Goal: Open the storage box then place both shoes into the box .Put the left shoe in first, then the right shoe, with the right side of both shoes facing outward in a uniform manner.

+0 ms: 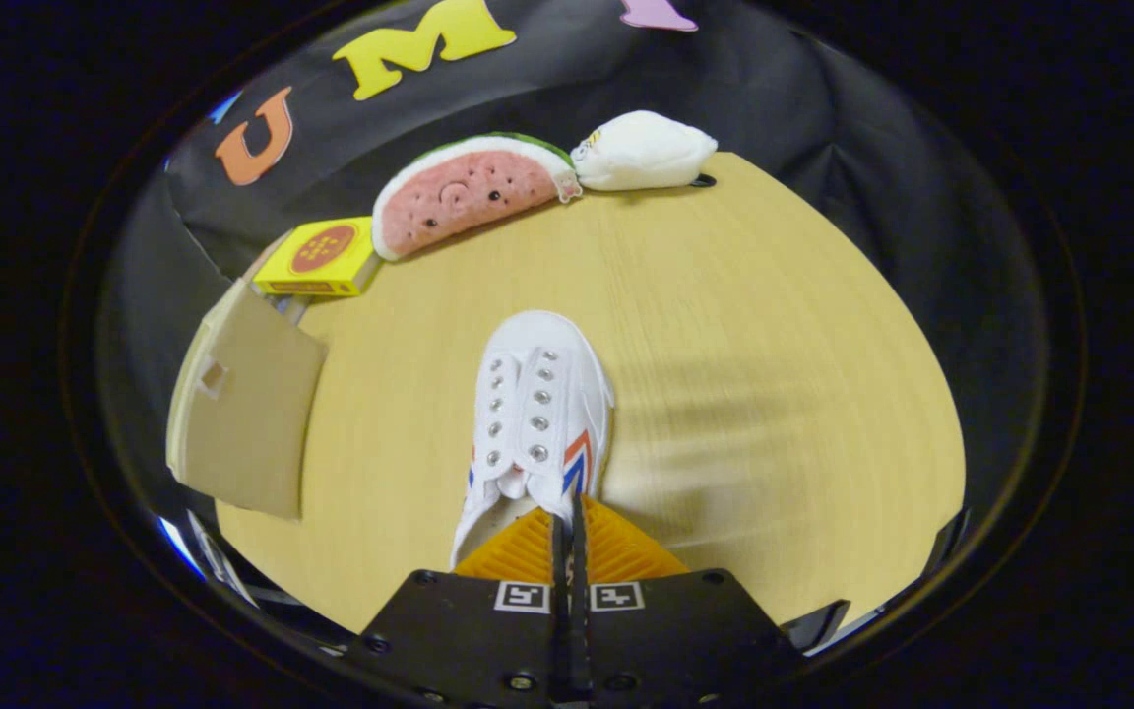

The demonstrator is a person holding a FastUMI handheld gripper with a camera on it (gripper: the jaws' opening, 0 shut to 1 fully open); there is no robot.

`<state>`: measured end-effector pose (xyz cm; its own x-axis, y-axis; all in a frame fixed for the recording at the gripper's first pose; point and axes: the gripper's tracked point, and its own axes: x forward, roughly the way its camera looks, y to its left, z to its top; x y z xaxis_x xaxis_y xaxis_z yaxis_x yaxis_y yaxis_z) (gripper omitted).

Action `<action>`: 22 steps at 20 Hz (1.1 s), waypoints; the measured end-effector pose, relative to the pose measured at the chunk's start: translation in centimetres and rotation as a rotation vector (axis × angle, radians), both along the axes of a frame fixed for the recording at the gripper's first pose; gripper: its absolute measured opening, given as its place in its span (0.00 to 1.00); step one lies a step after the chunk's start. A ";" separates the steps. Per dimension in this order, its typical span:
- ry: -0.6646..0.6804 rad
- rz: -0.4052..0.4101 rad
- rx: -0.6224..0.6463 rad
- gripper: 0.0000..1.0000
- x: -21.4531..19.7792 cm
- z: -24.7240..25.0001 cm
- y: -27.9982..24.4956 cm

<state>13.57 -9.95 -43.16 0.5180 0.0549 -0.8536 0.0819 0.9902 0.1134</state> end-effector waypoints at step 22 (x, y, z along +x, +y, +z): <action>-0.037 0.049 0.148 0.00 3.2 -0.1 1.2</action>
<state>16.81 -8.76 -43.31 0.5423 0.2044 -0.8149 0.0268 0.9652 0.2600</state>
